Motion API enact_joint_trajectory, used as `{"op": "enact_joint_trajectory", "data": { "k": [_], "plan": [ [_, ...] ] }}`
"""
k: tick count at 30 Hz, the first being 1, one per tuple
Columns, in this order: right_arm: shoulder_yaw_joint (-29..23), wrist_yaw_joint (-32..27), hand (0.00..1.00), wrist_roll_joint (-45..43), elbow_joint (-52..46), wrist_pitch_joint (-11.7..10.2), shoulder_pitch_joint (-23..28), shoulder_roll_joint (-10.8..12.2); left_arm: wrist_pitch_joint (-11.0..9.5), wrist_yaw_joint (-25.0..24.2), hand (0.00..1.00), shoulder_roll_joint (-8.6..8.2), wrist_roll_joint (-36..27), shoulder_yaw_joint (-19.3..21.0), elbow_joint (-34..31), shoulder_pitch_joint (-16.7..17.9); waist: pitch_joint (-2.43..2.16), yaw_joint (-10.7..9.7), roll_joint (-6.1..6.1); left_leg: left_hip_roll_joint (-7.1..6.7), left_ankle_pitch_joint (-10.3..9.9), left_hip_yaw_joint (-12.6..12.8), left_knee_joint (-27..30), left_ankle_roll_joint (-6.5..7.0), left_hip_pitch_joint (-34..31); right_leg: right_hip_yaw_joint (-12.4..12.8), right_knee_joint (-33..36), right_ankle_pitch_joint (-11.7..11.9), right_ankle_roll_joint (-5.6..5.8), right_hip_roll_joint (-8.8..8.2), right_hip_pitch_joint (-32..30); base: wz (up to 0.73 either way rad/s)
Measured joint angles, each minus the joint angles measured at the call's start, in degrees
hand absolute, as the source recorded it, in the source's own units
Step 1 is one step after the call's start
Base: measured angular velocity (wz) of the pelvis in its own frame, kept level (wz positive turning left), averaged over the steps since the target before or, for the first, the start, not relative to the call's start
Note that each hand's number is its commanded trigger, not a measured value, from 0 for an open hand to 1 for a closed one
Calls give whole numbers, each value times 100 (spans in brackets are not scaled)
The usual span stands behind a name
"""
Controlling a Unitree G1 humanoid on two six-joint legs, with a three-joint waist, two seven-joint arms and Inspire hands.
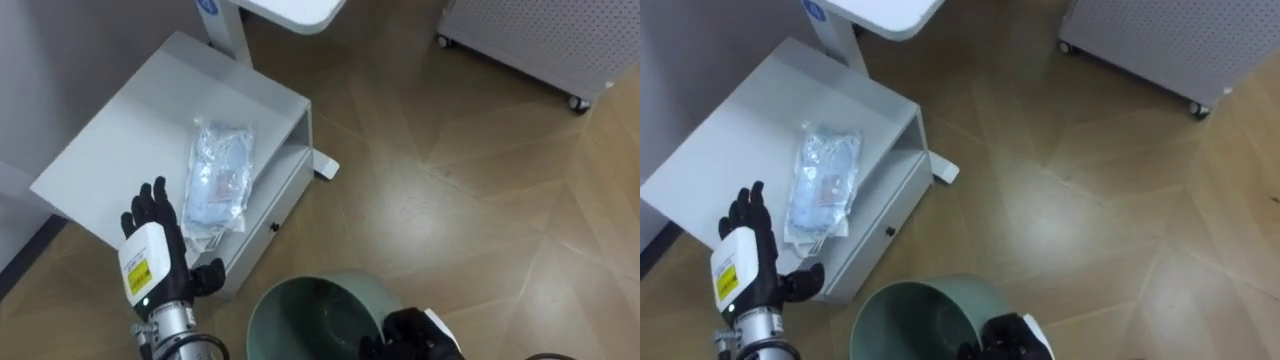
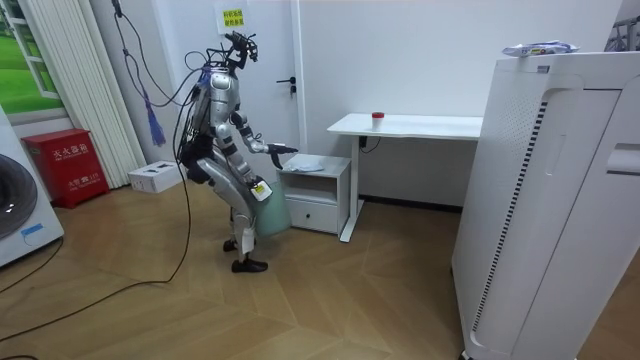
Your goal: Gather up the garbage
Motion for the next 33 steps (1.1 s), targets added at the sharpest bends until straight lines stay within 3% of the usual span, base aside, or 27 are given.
{"op": "enact_joint_trajectory", "data": {
  "k": [7, 10, 14, 22, 25, 26, 27, 28, 29, 33],
  "plan": [
    [112, 14, 100, 421, -55, 22, -68, -4, 101, 114, 0, 5, 652, -4, -12, -218, 3, -2, 5, 69, -118, -47, 515, -61, -533, -3, 429, -82, -125, 19, -494, -3],
    [125, 114, 100, 633, -53, 45, -134, -35, 105, 140, 0, 11, 661, -8, -2, -349, 6, 7, 10, 148, -160, -63, 650, -97, -694, -29, 476, -71, -156, 78, -618, -6],
    [127, 196, 100, 644, -52, 86, -232, -90, 194, 137, 0, 22, 695, -32, 4, -428, 23, 27, 38, 155, -181, -86, 736, -118, -842, -16, 529, -62, -175, 108, -758, -5],
    [154, 225, 100, 1025, 38, 237, -615, -181, 459, 18, 0, 182, 768, -504, 74, -639, 35, 14, 56, 157, -341, -97, 1261, -113, -1388, 24, 1116, -249, -240, 20, -1334, 1],
    [151, 233, 100, 1105, 39, 238, -684, -199, 498, -40, 18, 211, 889, -504, 142, -666, 51, -6, 70, 163, -368, -96, 1308, -140, -1479, 24, 1171, -259, -253, 11, -1422, 0],
    [155, 240, 100, 1134, 39, 238, -687, -208, 511, -82, 52, 213, 888, -506, 167, -675, 55, -11, 71, 162, -372, -96, 1317, -142, -1481, 23, 1186, -267, -256, 6, -1424, 3],
    [157, 246, 100, 1198, 39, 239, -685, -211, 527, -136, 55, 226, 888, -505, 174, -678, 58, -19, 72, 163, -381, -98, 1327, -146, -1482, 23, 1204, -279, -258, 5, -1425, 0],
    [161, 254, 100, 1275, 38, 239, -689, -217, 538, -196, 73, 250, 880, -532, 178, -700, 63, -24, 69, 166, -383, -100, 1327, -149, -1484, 18, 1204, -283, -261, 5, -1427, 0],
    [163, 260, 100, 1319, 35, 239, -696, -223, 542, -206, 100, 266, 881, -555, 197, -726, 72, -28, 73, 166, -384, -107, 1328, -149, -1491, 11, 1203, -285, -262, 5, -1429, 3],
    [160, 289, 100, 1523, 34, 259, -766, -255, 571, 51, 100, 446, 886, -708, 332, -945, 94, -54, 100, 162, -400, -188, 1427, -174, -1649, -44, 1248, -295, -280, 7, -1530, 1]
  ]
}}
